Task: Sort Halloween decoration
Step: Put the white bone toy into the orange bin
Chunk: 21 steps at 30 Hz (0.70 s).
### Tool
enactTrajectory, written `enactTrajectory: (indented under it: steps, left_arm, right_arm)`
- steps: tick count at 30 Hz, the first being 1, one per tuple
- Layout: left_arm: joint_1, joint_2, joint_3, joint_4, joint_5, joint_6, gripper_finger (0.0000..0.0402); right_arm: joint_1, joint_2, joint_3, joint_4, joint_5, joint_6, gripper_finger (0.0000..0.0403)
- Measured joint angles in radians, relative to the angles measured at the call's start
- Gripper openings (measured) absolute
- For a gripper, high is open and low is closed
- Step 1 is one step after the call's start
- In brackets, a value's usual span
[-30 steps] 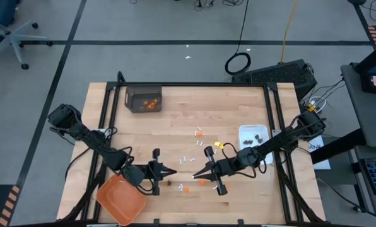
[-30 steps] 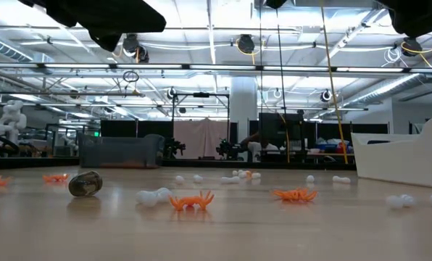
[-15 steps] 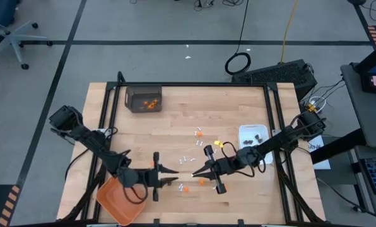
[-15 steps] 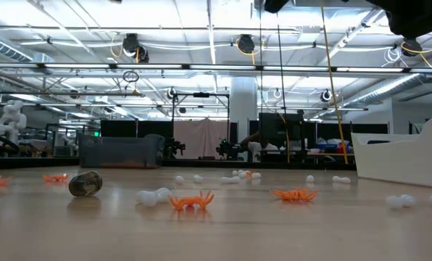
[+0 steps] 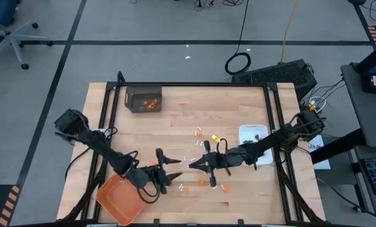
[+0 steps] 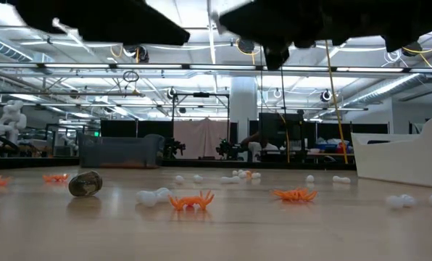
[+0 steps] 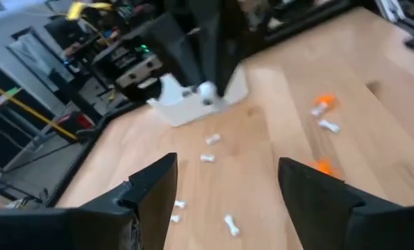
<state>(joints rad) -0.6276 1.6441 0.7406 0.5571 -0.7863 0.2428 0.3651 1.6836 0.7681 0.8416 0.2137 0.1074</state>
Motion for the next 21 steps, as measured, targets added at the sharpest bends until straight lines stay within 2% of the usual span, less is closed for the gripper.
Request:
enactTrajectory:
  steps: [5,9,21]
  left_arm:
    - [-0.004,0.006,0.0,0.003,0.004,-0.039,0.0246]
    - [-0.011,0.007,0.0,-0.01,0.018,-0.098,0.0246]
    - [-0.01,0.008,0.0,-0.12,0.013,-0.19,0.0246]
  right_arm:
    - [-0.011,0.0,0.0,-0.168,0.066,0.058,0.0]
    - [-0.022,0.002,0.0,-0.219,0.103,0.096,0.0]
    - [-0.062,0.165,0.0,-0.067,0.092,0.138,0.0]
